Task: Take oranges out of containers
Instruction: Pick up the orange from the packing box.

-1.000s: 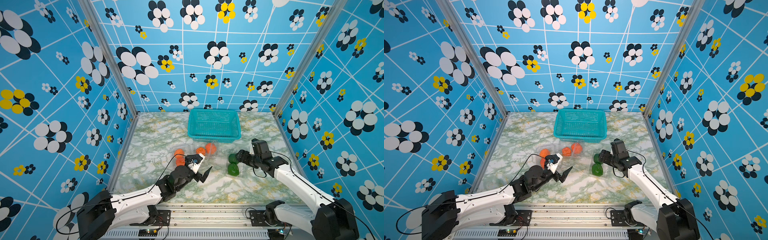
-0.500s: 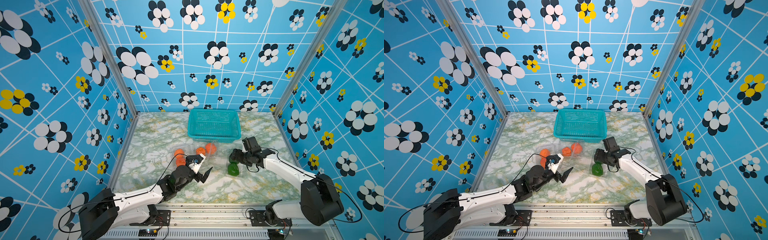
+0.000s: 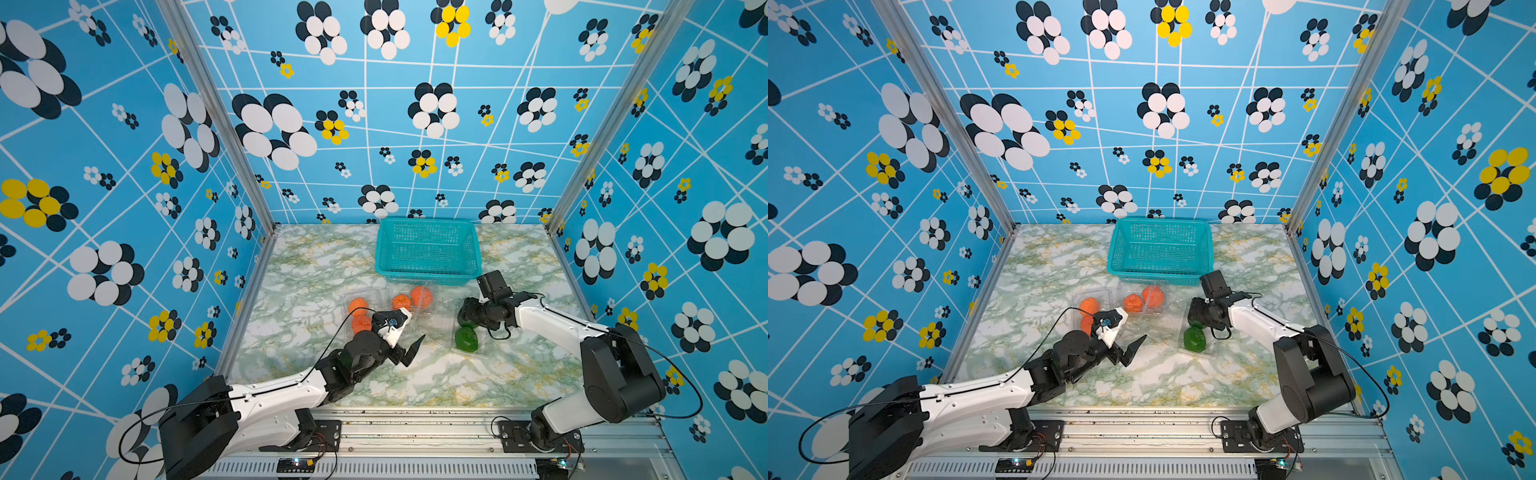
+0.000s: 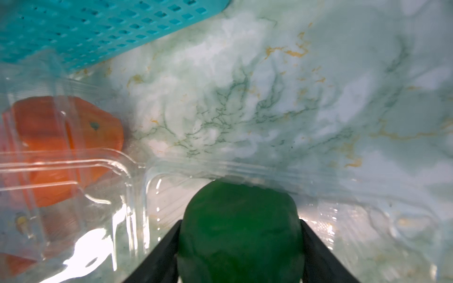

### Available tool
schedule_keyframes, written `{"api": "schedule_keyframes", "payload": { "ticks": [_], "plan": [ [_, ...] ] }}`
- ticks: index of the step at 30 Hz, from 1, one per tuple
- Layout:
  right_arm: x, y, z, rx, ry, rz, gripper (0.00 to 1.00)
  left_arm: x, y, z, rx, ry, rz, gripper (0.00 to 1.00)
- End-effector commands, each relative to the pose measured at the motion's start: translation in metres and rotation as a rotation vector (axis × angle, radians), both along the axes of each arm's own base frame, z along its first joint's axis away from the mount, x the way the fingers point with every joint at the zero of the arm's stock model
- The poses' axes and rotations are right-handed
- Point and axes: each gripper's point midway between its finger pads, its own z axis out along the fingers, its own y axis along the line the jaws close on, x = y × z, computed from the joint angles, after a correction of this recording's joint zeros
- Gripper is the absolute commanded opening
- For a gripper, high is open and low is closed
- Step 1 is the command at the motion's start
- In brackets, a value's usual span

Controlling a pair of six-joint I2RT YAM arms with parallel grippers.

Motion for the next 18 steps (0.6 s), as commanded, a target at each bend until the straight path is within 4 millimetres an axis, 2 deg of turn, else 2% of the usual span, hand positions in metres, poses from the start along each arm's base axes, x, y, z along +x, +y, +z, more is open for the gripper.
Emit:
{"api": "schedule_keyframes", "payload": {
  "ticks": [1, 7, 11, 18],
  "plan": [
    [0.000, 0.000, 0.003, -0.014, -0.002, 0.000, 0.59, 0.004, 0.001, -0.002, 0.002, 0.012, 0.015, 1.00],
    [-0.004, -0.002, 0.012, 0.005, -0.036, -0.019, 0.54, 0.006, -0.001, -0.006, 0.024, 0.026, 0.019, 0.99],
    [-0.003, 0.000, 0.028, 0.042, -0.077, -0.029, 0.52, 0.006, -0.002, -0.007, 0.023, 0.029, 0.016, 1.00],
    [0.008, 0.010, 0.078, 0.132, -0.200, -0.025, 0.51, 0.006, -0.001, -0.007, 0.021, 0.026, 0.016, 0.99]
  ]
}}
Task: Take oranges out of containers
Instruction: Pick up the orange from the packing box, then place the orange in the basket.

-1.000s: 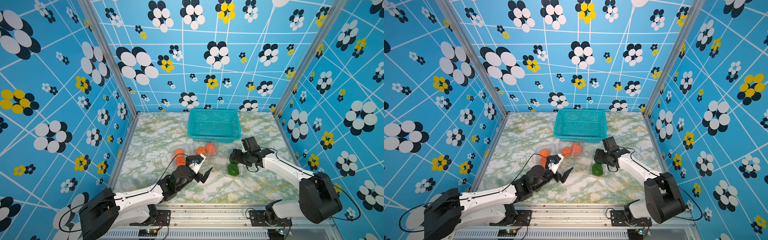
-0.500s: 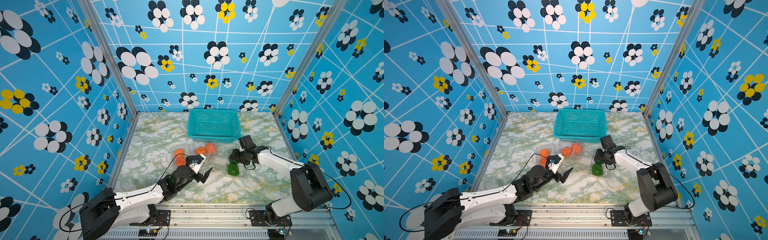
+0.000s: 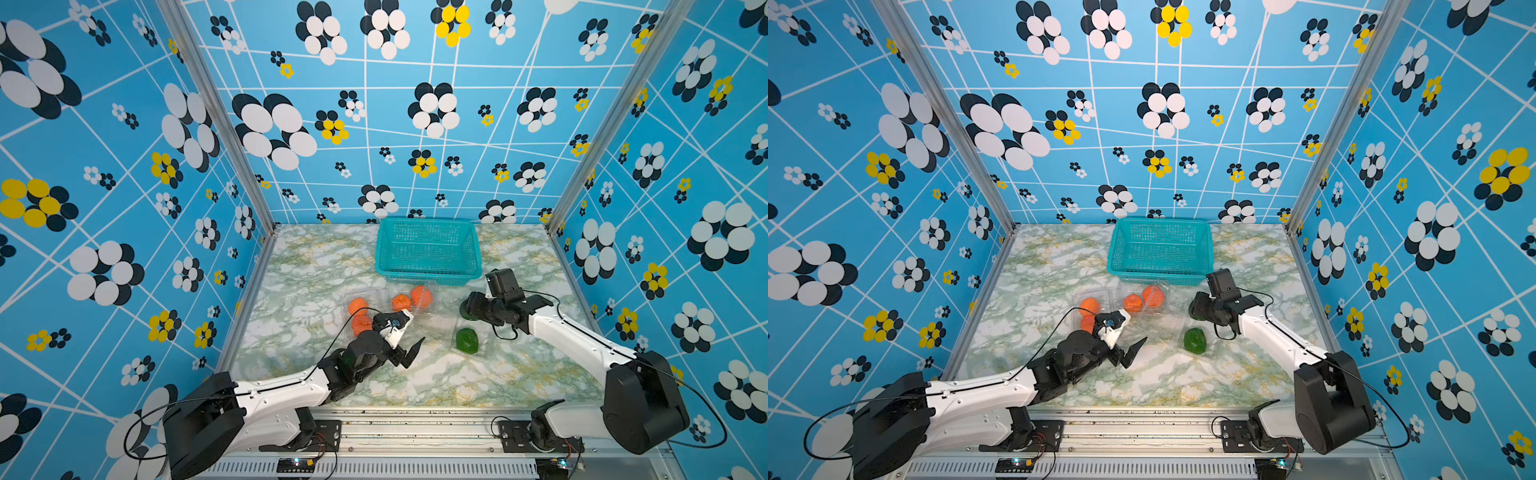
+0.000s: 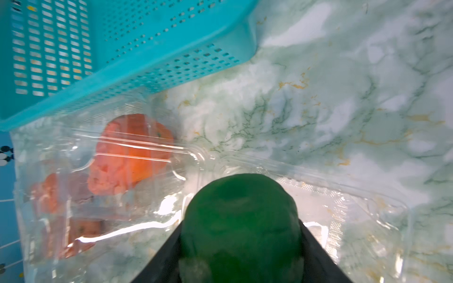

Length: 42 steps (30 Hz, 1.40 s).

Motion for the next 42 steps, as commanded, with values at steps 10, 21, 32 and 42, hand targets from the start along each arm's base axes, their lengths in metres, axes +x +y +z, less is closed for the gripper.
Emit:
{"api": "schedule_keyframes", "payload": {
  "ticks": [10, 21, 32, 42],
  "plan": [
    [0.089, 0.033, 0.103, 0.054, -0.280, 0.027, 0.51, 0.006, 0.002, 0.009, -0.014, -0.017, 0.024, 1.00],
    [0.178, 0.038, 0.071, -0.062, -0.200, 0.021, 0.51, 0.007, 0.003, 0.008, -0.004, -0.021, 0.029, 1.00],
    [0.175, 0.029, 0.080, -0.127, -0.192, 0.054, 0.81, 0.007, 0.002, 0.006, 0.003, -0.019, 0.027, 0.99],
    [0.098, 0.014, 0.071, -0.193, -0.127, 0.105, 0.80, 0.007, 0.002, 0.008, -0.003, -0.018, 0.028, 1.00]
  ]
}}
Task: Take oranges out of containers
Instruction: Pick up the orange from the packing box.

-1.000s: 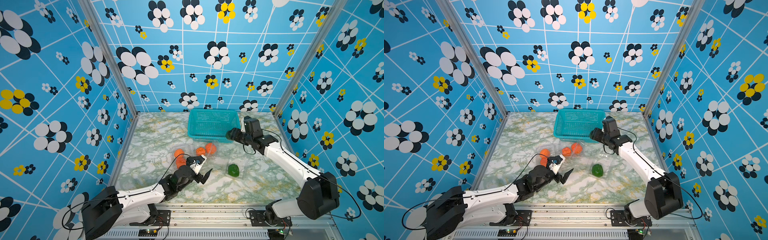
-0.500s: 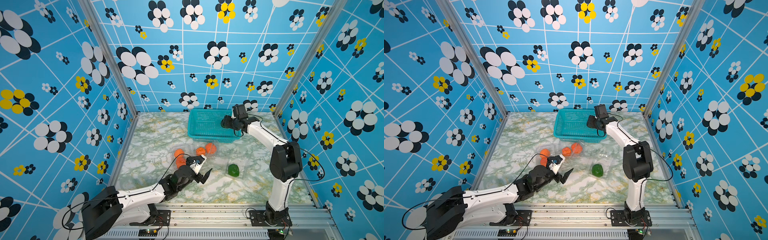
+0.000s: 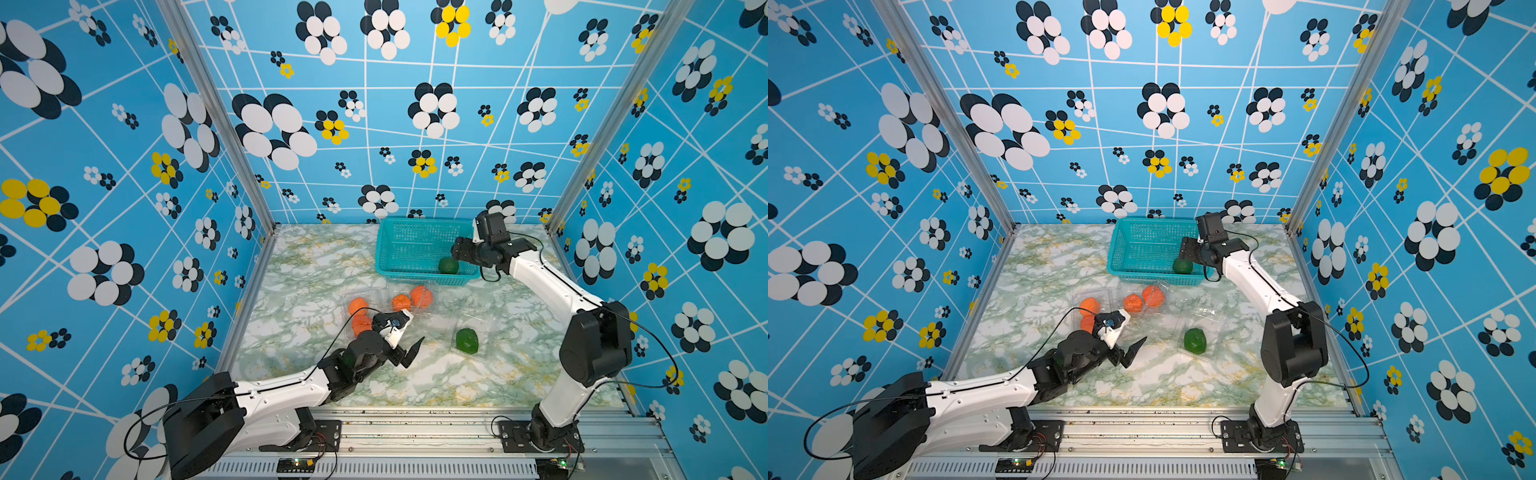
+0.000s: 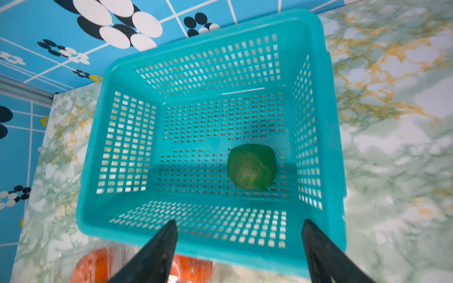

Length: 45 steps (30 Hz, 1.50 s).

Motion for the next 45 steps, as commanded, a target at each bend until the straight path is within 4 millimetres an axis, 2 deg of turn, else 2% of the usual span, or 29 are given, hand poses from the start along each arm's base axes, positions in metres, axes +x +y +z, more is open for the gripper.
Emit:
{"api": "schedule_keyframes", "payload": {
  "ticks": [1, 4, 8, 11, 15, 25, 30, 33, 39, 45],
  "plan": [
    [-0.044, -0.005, -0.019, -0.075, 0.071, 0.028, 0.79, 0.006, 0.002, 0.008, -0.006, -0.017, 0.022, 1.00],
    [-0.084, -0.005, -0.044, -0.071, 0.144, 0.041, 0.72, 0.006, 0.002, 0.008, -0.010, -0.016, 0.026, 1.00],
    [-0.138, 0.001, -0.080, -0.083, 0.242, 0.074, 0.70, -0.001, -0.001, 0.016, -0.047, -0.020, -0.009, 1.00],
    [-0.169, 0.001, -0.095, -0.085, 0.269, 0.069, 0.70, -0.002, 0.000, 0.018, -0.058, -0.027, -0.007, 1.00],
    [-0.195, -0.002, -0.113, -0.063, 0.272, 0.048, 0.71, -0.002, 0.001, 0.020, -0.065, -0.028, -0.006, 1.00],
    [-0.210, -0.014, -0.149, -0.096, 0.325, -0.001, 0.72, -0.002, -0.003, 0.015, -0.064, -0.005, -0.015, 1.00],
    [-0.208, -0.020, -0.154, -0.122, 0.321, -0.029, 0.72, -0.001, -0.003, 0.013, -0.057, -0.003, -0.010, 0.99],
    [-0.205, -0.020, -0.155, -0.127, 0.312, -0.035, 0.64, 0.000, -0.003, 0.010, -0.050, 0.001, -0.008, 1.00],
    [-0.197, -0.019, -0.139, -0.096, 0.254, -0.057, 0.56, 0.001, -0.005, 0.007, -0.041, 0.007, -0.007, 1.00],
    [-0.185, -0.011, -0.095, -0.015, 0.152, -0.062, 0.53, 0.003, -0.006, 0.003, -0.027, 0.012, -0.003, 0.99]
  ]
}}
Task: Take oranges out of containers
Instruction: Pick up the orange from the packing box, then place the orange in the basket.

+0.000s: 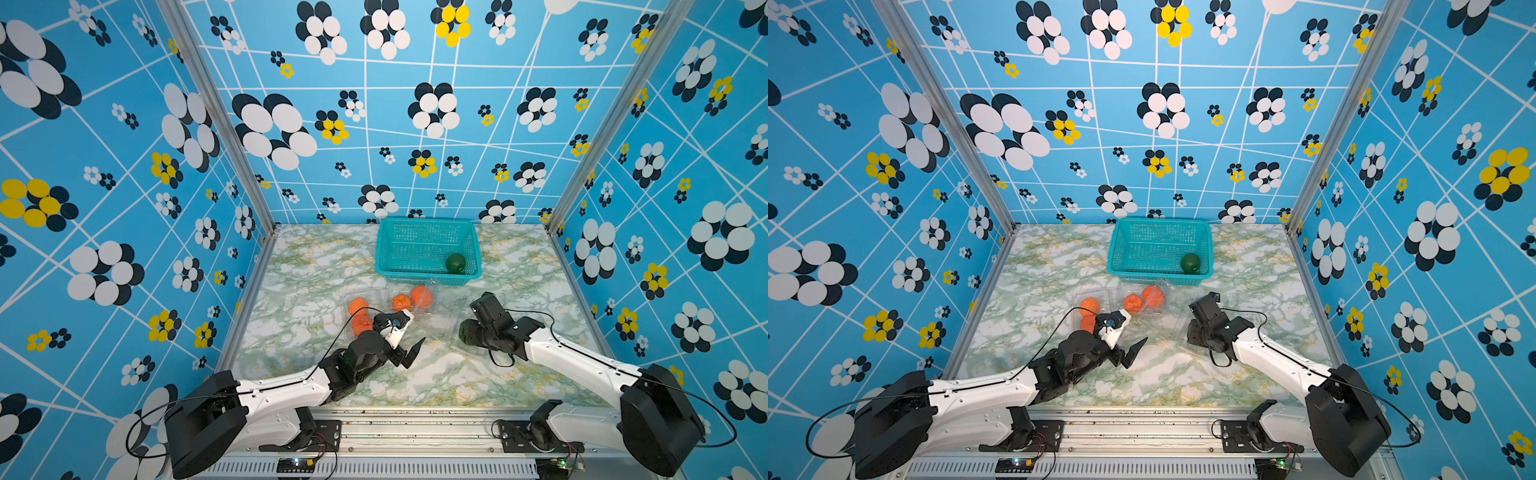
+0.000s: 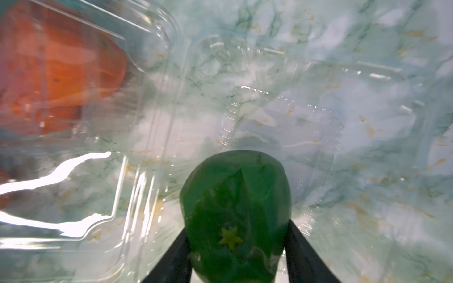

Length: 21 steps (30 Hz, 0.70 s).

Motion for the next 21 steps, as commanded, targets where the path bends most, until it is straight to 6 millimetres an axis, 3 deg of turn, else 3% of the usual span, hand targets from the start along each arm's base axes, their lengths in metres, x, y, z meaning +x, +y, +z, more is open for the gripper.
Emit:
{"api": "schedule_keyframes", "payload": {
  "ticks": [1, 11, 21],
  "plan": [
    [0.012, 0.005, 0.033, 0.047, -0.086, -0.029, 0.53, 0.003, -0.003, 0.006, -0.022, -0.003, 0.007, 1.00],
    [0.060, 0.030, 0.118, 0.106, -0.295, 0.011, 0.54, 0.006, 0.001, 0.008, -0.020, -0.015, 0.033, 1.00],
    [0.159, 0.045, 0.156, 0.044, -0.390, 0.045, 0.53, 0.007, 0.006, 0.012, -0.018, -0.032, 0.052, 0.99]
  ]
}}
